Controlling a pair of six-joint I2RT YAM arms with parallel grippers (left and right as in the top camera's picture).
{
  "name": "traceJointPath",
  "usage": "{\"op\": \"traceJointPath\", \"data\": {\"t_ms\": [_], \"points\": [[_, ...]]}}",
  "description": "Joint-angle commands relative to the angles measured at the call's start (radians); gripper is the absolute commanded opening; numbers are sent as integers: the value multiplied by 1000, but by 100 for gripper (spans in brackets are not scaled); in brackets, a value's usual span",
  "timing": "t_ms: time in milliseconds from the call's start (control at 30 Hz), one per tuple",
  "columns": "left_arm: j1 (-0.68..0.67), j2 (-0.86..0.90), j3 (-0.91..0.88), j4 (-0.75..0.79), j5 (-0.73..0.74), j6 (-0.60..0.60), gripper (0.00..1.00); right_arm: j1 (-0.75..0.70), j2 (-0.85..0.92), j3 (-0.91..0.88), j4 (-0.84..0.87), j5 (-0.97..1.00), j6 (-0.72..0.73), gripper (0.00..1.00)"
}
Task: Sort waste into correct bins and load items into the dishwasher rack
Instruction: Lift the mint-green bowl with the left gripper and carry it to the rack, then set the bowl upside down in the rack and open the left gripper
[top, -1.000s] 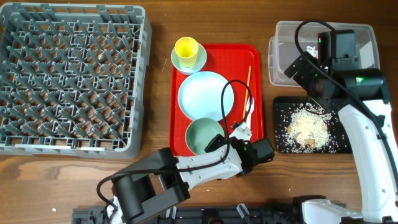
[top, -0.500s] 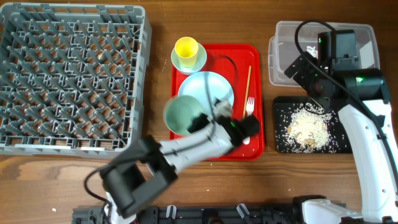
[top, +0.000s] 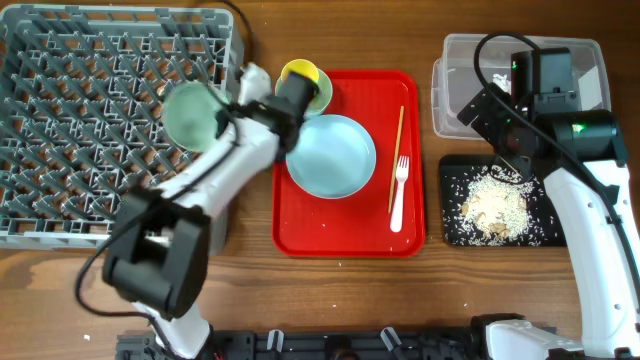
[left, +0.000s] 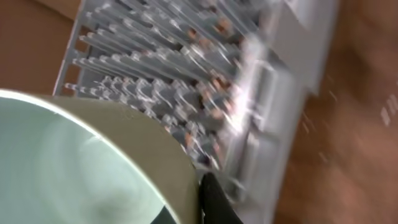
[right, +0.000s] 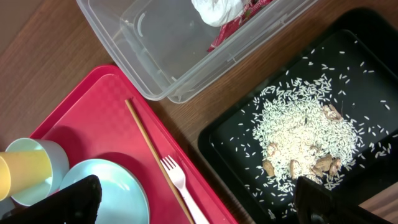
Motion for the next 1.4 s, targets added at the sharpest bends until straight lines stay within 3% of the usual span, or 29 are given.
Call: {"op": "traceJointPath", "data": {"t_ms": [0, 233, 367, 533, 600, 833, 1133, 1367], "points": [[64, -110, 111, 19, 85, 45, 4, -1, 2, 6, 0, 17, -5, 100], [250, -148, 126, 87, 416, 70, 4, -1, 2, 6, 0, 17, -5, 100], [405, -148, 126, 120, 701, 50, 4, -1, 2, 6, 0, 17, -5, 100], [637, -142, 126, 180, 1199, -68, 4, -1, 2, 6, 0, 17, -5, 100], [740, -124, 126, 246, 1464, -123, 4, -1, 2, 6, 0, 17, -5, 100], [953, -37, 126, 397, 1983, -182, 4, -1, 2, 6, 0, 17, -5, 100], [999, 131, 125, 434, 2170, -182, 4, -1, 2, 6, 0, 17, -5, 100], [1038, 146, 125, 430, 2196, -209, 5, -1, 2, 6, 0, 17, -5, 100]]}}
